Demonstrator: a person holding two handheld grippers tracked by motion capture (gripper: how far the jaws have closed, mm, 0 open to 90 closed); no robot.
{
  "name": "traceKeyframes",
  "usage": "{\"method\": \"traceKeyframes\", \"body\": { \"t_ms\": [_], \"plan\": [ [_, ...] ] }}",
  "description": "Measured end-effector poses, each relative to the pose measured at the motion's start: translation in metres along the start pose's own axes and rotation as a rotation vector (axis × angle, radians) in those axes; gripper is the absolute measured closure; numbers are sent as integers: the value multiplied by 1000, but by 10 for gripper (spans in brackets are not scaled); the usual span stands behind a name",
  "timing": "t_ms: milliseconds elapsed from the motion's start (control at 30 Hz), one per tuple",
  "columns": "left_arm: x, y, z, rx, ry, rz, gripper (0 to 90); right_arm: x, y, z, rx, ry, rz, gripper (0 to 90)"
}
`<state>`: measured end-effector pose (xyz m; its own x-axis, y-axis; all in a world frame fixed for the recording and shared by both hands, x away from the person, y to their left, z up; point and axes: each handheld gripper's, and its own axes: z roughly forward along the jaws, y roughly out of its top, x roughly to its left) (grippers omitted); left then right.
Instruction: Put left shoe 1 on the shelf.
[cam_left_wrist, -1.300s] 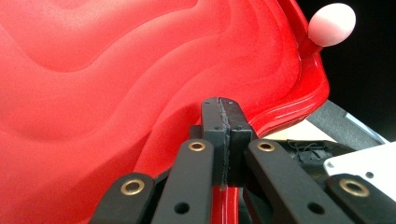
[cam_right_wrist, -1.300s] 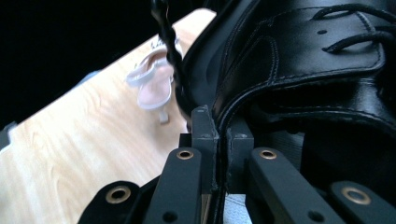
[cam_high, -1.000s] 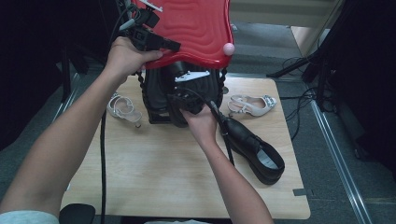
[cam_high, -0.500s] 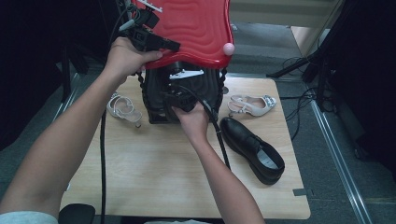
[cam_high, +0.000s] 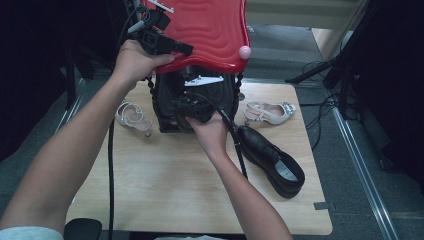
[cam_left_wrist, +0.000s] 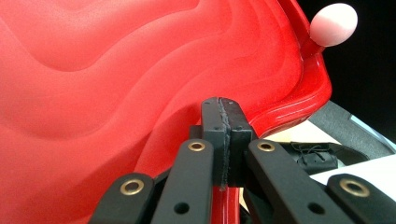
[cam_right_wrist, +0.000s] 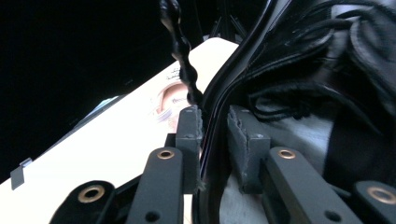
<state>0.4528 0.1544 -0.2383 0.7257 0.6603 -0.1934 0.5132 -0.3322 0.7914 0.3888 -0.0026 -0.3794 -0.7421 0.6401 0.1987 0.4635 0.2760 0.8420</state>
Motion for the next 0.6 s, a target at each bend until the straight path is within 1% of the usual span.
{"method": "traceKeyframes", "body": {
  "t_ms": [33,67,100,133,200,333,433,500,600],
  "plan": [
    [0,0,0,1,0,-1,900,1,-1,-3,-1,2,-2,793],
    [0,0,0,2,-1,-2,900,2,-2,-7,2,9,-2,799],
    [0,0,0,2,-1,-3,900,2,-3,-12,9,24,4,835],
    [0,0,0,3,0,-3,900,4,-4,-16,13,35,1,847],
    [0,0,0,2,0,-2,900,7,-7,-24,22,43,-20,898],
    [0,1,0,3,-1,-8,900,12,-19,-35,67,67,-41,900],
    [0,0,0,2,-3,-11,900,12,-31,-41,79,82,-53,900],
    [1,1,0,6,-10,-20,900,12,-41,-43,84,92,-57,900],
    [1,1,0,8,-12,-30,900,10,-53,-42,94,90,-43,900]
  ]
}}
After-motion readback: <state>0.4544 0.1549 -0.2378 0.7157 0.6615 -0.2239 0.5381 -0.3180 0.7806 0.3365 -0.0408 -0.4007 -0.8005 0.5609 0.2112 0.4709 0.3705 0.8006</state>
